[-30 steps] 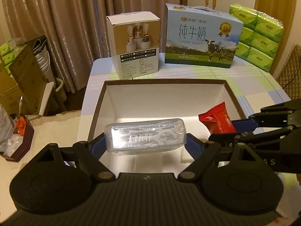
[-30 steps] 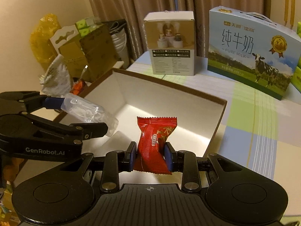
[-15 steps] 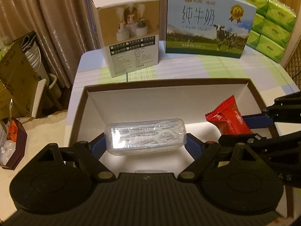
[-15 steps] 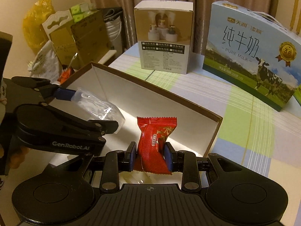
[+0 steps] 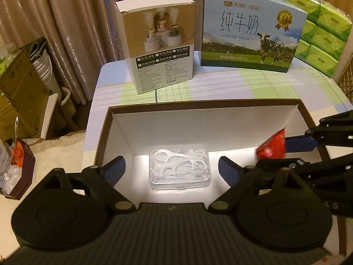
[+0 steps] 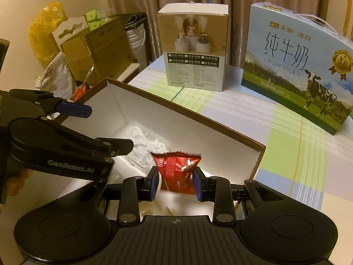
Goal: Organize objects
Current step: 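Lower the floss-pick case and red packet into the box and release both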
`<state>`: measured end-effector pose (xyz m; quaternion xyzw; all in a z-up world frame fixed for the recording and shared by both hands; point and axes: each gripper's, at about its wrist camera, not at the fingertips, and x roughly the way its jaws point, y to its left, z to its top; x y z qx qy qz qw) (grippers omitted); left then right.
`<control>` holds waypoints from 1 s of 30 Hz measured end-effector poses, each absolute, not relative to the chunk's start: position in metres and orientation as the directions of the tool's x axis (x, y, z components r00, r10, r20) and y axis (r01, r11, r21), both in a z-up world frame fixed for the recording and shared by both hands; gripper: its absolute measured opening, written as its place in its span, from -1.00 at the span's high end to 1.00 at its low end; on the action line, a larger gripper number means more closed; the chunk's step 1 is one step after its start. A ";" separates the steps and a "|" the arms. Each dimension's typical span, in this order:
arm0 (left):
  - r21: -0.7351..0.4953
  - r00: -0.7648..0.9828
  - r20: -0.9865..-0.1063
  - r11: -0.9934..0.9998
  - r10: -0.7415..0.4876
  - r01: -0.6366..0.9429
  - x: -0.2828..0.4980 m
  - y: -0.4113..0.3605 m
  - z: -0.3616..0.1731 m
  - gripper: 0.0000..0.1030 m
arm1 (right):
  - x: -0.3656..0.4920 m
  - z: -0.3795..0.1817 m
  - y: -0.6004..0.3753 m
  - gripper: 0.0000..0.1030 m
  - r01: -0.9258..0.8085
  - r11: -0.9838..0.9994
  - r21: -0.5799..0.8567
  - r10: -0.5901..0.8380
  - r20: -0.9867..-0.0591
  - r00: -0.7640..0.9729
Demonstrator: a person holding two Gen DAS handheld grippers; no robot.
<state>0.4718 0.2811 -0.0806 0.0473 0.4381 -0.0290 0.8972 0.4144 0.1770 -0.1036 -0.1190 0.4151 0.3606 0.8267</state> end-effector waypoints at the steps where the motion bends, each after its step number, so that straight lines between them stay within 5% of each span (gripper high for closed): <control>1: 0.059 0.616 -0.788 0.994 -0.010 0.093 0.470 0.282 -0.079 -0.74 | 0.414 -0.103 0.177 0.21 -0.696 0.711 0.100 0.499 -0.769 0.399; 30: 0.052 0.614 -0.790 0.997 0.010 0.051 0.404 0.289 -0.048 -0.85 | 0.359 -0.074 0.147 -0.62 -0.715 0.680 0.162 0.581 -0.714 0.391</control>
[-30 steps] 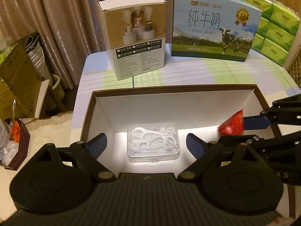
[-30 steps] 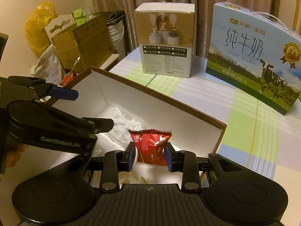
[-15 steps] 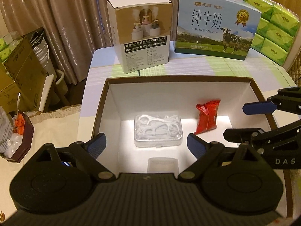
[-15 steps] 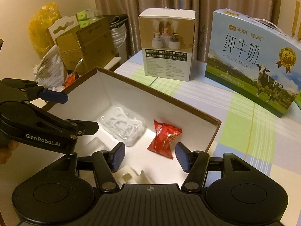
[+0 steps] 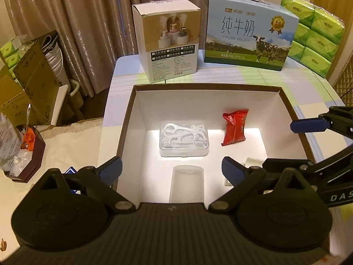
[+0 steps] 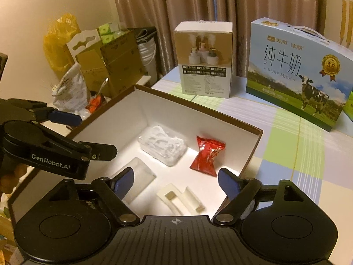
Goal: Organize objects
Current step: 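Lower the floss-pick case and red packet into the box and release both, then withdraw both tools from the box and move toward the remaining items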
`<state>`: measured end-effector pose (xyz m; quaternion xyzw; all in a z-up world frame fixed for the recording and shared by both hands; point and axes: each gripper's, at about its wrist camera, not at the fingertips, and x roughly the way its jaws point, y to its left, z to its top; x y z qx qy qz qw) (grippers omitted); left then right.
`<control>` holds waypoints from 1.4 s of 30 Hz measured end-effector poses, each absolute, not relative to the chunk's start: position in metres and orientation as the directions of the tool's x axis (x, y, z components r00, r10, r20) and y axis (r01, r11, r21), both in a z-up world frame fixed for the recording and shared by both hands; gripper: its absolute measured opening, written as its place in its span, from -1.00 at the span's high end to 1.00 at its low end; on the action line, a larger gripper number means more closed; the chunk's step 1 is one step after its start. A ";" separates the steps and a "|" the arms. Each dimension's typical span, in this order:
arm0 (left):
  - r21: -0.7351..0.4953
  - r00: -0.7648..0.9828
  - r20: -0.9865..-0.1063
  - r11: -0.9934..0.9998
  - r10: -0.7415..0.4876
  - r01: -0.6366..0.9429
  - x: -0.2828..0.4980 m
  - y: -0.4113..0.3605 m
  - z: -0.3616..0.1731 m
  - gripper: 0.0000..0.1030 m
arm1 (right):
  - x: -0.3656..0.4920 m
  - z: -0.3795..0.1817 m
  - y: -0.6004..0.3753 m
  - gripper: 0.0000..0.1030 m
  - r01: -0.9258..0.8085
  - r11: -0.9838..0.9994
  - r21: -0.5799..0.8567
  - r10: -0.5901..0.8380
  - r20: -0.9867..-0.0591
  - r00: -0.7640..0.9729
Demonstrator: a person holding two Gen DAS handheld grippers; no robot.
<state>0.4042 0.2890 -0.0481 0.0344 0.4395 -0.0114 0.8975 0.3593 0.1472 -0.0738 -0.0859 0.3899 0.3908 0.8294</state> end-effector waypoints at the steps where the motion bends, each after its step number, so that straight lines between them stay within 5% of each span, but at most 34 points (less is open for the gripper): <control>1: 0.050 0.614 -0.789 0.998 0.010 0.048 0.401 0.289 -0.046 -0.85 | 0.356 -0.072 0.145 -0.65 -0.714 0.679 0.168 0.586 -0.710 0.390; 42: -0.031 0.597 -0.802 1.000 -0.027 0.003 0.231 0.246 -0.010 -0.85 | 0.216 -0.029 0.064 -0.81 -0.645 0.701 0.306 0.650 -0.647 0.399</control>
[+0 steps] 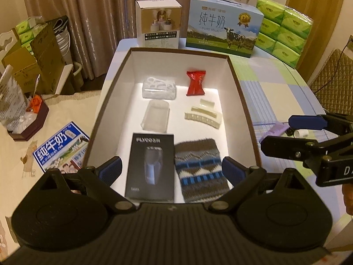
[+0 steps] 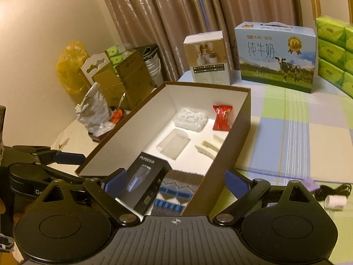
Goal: Organize objects
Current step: 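Withdraw both tools from the box and move toward the remaining items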
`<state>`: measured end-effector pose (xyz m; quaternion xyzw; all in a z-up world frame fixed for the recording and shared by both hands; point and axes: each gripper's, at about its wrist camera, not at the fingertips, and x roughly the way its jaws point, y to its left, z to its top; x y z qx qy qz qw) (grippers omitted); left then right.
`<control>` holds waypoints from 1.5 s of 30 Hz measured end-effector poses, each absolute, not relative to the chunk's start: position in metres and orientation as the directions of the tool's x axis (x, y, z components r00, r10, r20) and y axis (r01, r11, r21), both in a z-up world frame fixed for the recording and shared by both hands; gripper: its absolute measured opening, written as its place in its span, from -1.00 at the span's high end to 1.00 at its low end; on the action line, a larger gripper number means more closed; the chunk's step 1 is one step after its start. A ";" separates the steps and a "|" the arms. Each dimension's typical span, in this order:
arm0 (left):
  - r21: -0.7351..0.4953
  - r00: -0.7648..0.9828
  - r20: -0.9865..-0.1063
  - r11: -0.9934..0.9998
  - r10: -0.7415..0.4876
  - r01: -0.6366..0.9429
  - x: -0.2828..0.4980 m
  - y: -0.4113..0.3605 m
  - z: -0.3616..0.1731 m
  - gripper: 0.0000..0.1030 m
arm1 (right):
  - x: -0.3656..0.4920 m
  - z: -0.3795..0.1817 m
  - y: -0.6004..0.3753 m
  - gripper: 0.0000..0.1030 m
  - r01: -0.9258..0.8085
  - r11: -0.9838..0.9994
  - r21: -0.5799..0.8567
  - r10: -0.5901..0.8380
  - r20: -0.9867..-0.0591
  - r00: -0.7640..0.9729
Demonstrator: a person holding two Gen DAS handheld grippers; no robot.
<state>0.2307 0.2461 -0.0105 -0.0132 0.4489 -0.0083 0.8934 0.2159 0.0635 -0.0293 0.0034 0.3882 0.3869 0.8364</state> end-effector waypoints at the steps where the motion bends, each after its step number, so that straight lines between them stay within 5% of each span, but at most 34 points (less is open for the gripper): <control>1: -0.034 0.596 -0.802 0.999 -0.029 0.002 0.227 0.244 -0.010 -0.85 | 0.213 -0.029 0.061 -0.81 -0.644 0.700 0.307 0.650 -0.647 0.398; 45: -0.042 0.503 -0.863 0.999 -0.045 0.017 0.192 0.096 -0.039 -0.85 | 0.205 -0.053 -0.098 -0.81 -0.552 0.762 0.340 0.585 -0.726 0.360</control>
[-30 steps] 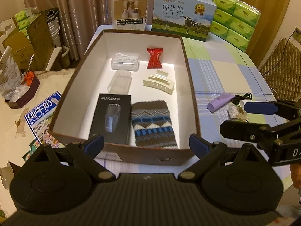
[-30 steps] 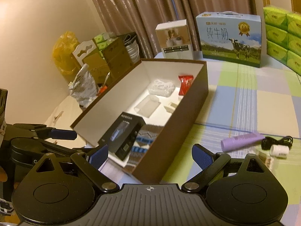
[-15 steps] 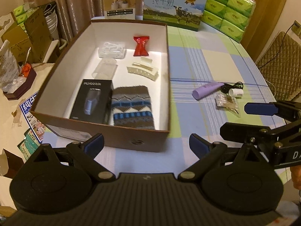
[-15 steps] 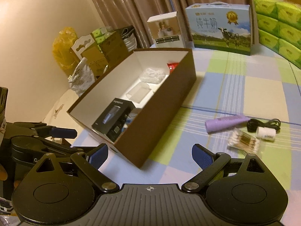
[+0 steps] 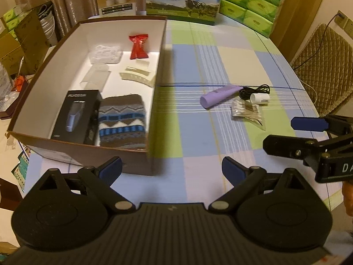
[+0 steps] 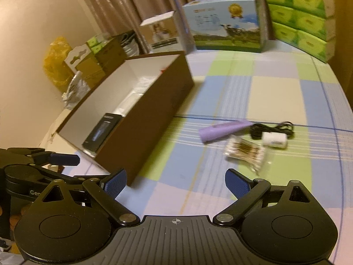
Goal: Organize objects
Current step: 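Withdraw both tools from the box and move toward the remaining items, then grasp the purple tube with the left gripper while the right grasps the white pill bottle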
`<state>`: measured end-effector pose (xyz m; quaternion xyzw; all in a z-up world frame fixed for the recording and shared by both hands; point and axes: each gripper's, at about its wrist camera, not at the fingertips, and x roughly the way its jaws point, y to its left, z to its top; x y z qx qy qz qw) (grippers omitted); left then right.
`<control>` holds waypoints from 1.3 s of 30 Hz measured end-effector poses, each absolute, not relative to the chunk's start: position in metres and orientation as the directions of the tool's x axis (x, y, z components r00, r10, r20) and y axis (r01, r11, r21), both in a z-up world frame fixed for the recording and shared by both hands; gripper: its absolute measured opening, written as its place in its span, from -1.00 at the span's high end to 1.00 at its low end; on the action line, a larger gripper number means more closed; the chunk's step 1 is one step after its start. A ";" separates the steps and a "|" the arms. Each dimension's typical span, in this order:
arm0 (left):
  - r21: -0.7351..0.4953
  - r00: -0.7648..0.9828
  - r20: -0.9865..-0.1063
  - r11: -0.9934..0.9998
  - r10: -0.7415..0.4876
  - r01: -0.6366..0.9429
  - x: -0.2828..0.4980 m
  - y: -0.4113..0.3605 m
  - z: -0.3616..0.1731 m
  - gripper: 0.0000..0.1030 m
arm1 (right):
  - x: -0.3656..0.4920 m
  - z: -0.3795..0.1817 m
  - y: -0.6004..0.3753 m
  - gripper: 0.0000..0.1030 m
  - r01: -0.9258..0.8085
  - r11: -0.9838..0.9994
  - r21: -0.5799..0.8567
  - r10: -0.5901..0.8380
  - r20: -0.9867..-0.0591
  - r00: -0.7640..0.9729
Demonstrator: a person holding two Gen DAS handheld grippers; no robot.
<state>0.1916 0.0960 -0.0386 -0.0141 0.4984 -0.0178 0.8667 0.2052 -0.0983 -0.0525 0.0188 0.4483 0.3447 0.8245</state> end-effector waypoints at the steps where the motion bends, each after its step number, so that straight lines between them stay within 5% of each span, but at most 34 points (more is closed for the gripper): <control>1: -0.042 0.500 -0.865 0.999 -0.047 0.020 0.193 0.092 -0.040 -0.85 | 0.207 -0.054 -0.102 -0.81 -0.546 0.766 0.340 0.581 -0.729 0.362; 23: -0.058 0.492 -0.863 0.990 -0.115 0.129 0.259 0.028 -0.073 -0.78 | 0.259 -0.084 -0.174 -0.80 -0.362 0.891 0.272 0.431 -0.756 0.493; 39: 0.070 0.465 -0.880 0.942 -0.097 0.329 0.352 -0.003 -0.108 -0.31 | 0.308 -0.117 -0.170 -0.35 -0.313 0.911 0.269 0.398 -0.773 0.494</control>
